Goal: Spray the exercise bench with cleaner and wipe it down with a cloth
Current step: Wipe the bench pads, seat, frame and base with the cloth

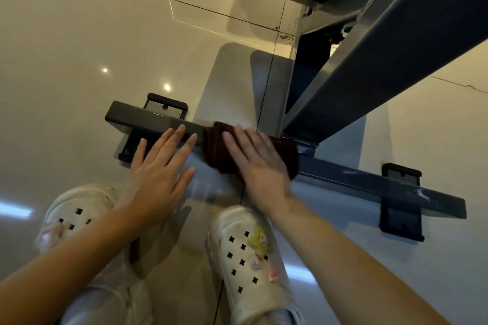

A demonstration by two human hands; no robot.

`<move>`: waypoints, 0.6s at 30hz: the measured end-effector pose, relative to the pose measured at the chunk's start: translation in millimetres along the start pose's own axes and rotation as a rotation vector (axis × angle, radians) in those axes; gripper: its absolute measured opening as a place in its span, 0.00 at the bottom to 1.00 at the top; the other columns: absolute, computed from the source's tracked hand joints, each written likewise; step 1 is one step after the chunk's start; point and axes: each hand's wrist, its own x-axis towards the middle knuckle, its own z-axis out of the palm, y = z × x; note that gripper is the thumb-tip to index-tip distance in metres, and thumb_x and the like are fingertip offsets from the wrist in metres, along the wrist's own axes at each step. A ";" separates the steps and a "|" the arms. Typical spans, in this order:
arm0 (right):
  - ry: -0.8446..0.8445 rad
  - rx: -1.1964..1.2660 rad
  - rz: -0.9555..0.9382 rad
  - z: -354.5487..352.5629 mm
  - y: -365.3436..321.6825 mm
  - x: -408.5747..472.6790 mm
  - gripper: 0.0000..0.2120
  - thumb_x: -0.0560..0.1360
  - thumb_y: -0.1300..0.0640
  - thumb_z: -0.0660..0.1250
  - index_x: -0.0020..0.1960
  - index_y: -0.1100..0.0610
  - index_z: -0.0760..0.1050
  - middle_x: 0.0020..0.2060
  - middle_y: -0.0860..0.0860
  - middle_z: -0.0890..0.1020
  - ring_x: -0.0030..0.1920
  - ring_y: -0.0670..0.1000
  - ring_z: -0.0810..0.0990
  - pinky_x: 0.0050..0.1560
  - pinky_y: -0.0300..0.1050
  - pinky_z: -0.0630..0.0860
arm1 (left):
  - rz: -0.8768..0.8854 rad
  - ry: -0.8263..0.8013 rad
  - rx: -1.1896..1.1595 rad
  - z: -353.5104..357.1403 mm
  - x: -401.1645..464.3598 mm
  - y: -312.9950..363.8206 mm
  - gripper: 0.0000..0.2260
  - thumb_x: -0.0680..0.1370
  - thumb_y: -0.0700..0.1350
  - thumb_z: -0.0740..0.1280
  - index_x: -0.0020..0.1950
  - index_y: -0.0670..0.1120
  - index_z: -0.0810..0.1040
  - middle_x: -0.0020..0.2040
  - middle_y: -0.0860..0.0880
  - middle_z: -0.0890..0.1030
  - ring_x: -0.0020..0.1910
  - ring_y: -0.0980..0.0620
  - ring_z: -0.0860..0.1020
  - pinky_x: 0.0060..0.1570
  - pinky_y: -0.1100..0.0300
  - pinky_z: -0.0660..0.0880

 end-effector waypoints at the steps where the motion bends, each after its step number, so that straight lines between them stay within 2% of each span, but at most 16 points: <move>1: -0.053 0.001 0.001 0.4 -10.3 10.2 0.34 0.79 0.61 0.55 0.80 0.52 0.43 0.79 0.55 0.49 0.79 0.56 0.49 0.76 0.51 0.40 | 0.007 -0.010 0.000 -0.3 1.2 1.6 0.26 0.82 0.60 0.43 0.77 0.51 0.52 0.78 0.48 0.56 0.76 0.50 0.52 0.72 0.38 0.53; 2: -0.097 -0.003 0.002 -0.1 -14.6 16.5 0.35 0.80 0.59 0.56 0.80 0.50 0.39 0.80 0.54 0.45 0.79 0.55 0.45 0.75 0.51 0.36 | 0.014 -0.015 0.001 -0.5 2.4 4.1 0.26 0.82 0.60 0.43 0.77 0.52 0.52 0.78 0.48 0.56 0.76 0.50 0.53 0.72 0.38 0.53; 3: -0.099 -0.007 -0.016 -1.1 -13.2 19.5 0.35 0.80 0.56 0.58 0.80 0.50 0.40 0.80 0.53 0.45 0.79 0.55 0.46 0.75 0.51 0.38 | 0.026 -0.014 0.011 -1.5 4.1 6.2 0.26 0.82 0.60 0.44 0.77 0.52 0.52 0.78 0.48 0.57 0.77 0.49 0.54 0.72 0.38 0.53; 6: -0.028 -0.001 -0.074 0.1 13.3 3.2 0.32 0.78 0.47 0.61 0.79 0.48 0.55 0.77 0.53 0.61 0.75 0.56 0.62 0.74 0.57 0.56 | 0.124 -0.039 0.076 -3.3 10.8 12.6 0.25 0.81 0.58 0.48 0.77 0.51 0.56 0.78 0.47 0.56 0.77 0.47 0.54 0.73 0.41 0.50; 9: -0.037 -0.067 -0.006 2.1 49.5 -34.3 0.28 0.79 0.48 0.58 0.78 0.48 0.56 0.76 0.52 0.65 0.73 0.55 0.66 0.72 0.59 0.61 | 0.275 -0.122 0.207 -5.6 21.3 27.3 0.24 0.81 0.56 0.50 0.76 0.51 0.61 0.77 0.46 0.58 0.77 0.47 0.52 0.72 0.40 0.48; 10: -0.034 -0.099 0.019 1.9 60.6 -47.4 0.31 0.78 0.52 0.62 0.78 0.47 0.54 0.76 0.52 0.65 0.73 0.56 0.67 0.72 0.58 0.62 | 0.310 -0.173 0.257 -6.5 25.6 34.2 0.24 0.81 0.56 0.49 0.77 0.52 0.57 0.78 0.47 0.56 0.78 0.46 0.49 0.72 0.39 0.44; 12: -0.044 -0.139 0.056 -0.9 81.7 -69.6 0.42 0.72 0.59 0.73 0.78 0.47 0.54 0.75 0.55 0.66 0.72 0.58 0.68 0.72 0.57 0.63 | 0.310 -0.226 0.301 -7.3 35.4 49.7 0.25 0.82 0.56 0.50 0.76 0.55 0.43 0.78 0.48 0.43 0.75 0.47 0.37 0.72 0.39 0.35; 14: -0.067 -0.166 0.097 -7.5 96.5 -82.6 0.46 0.67 0.62 0.78 0.77 0.49 0.57 0.71 0.58 0.71 0.68 0.60 0.73 0.68 0.58 0.67 | 0.329 -0.242 0.387 -11.9 44.2 65.3 0.26 0.83 0.55 0.50 0.77 0.53 0.40 0.75 0.48 0.34 0.72 0.47 0.29 0.71 0.39 0.31; 15: -0.064 -0.178 0.116 -11.2 98.2 -84.9 0.46 0.65 0.63 0.79 0.76 0.50 0.59 0.69 0.59 0.73 0.66 0.61 0.75 0.66 0.58 0.70 | 0.346 -0.214 0.396 -11.9 47.0 70.2 0.26 0.83 0.55 0.51 0.78 0.53 0.45 0.75 0.47 0.34 0.73 0.46 0.30 0.71 0.39 0.32; 16: -0.046 -0.184 0.124 -13.4 97.6 -84.7 0.46 0.64 0.65 0.79 0.75 0.50 0.61 0.66 0.59 0.76 0.63 0.62 0.77 0.63 0.59 0.73 | 0.360 -0.170 0.370 -11.3 49.0 72.2 0.25 0.82 0.55 0.55 0.78 0.53 0.55 0.78 0.46 0.39 0.75 0.46 0.35 0.72 0.38 0.35; 18: -0.003 -0.170 0.123 -17.0 90.6 -81.3 0.40 0.61 0.69 0.78 0.70 0.54 0.69 0.61 0.60 0.80 0.57 0.64 0.81 0.54 0.61 0.78 | 0.357 -0.111 0.272 -15.4 49.4 75.7 0.20 0.76 0.55 0.65 0.67 0.51 0.76 0.77 0.44 0.61 0.77 0.44 0.55 0.72 0.38 0.47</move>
